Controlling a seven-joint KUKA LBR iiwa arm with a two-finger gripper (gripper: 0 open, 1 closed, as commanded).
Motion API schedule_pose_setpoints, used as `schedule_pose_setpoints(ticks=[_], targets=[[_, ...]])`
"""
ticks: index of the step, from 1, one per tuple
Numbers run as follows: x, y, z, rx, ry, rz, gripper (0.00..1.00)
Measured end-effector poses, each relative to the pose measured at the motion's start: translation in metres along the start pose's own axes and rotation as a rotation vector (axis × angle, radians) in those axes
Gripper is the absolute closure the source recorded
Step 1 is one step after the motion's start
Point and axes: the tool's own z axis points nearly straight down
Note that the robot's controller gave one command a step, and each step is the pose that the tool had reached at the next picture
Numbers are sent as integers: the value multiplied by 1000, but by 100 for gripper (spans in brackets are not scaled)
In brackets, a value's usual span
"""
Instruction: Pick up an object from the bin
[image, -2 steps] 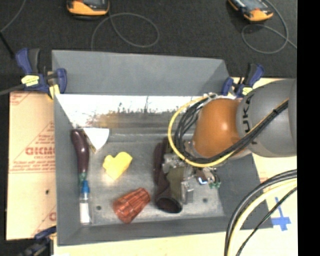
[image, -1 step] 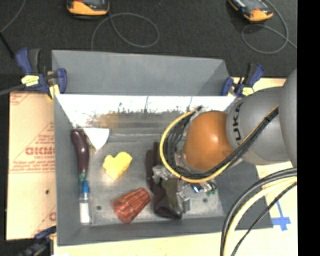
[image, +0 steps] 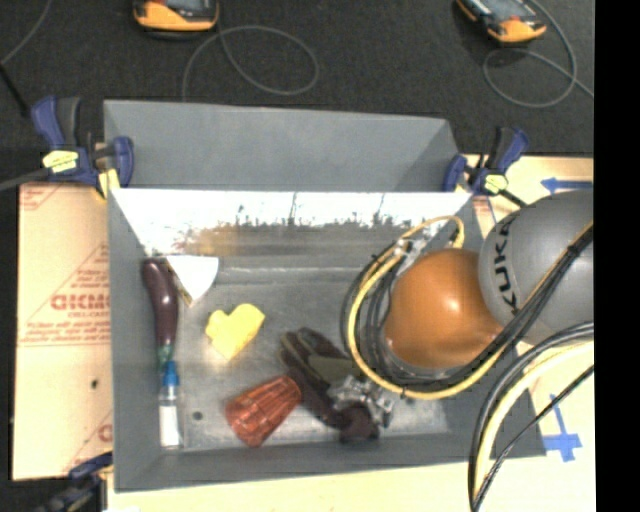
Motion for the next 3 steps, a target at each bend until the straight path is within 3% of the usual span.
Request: schedule_pose_setpoints(ticks=[2, 3], targets=[[1, 1, -5, -4, 2, 0, 100], [2, 2, -26, -10, 7, 1, 100]])
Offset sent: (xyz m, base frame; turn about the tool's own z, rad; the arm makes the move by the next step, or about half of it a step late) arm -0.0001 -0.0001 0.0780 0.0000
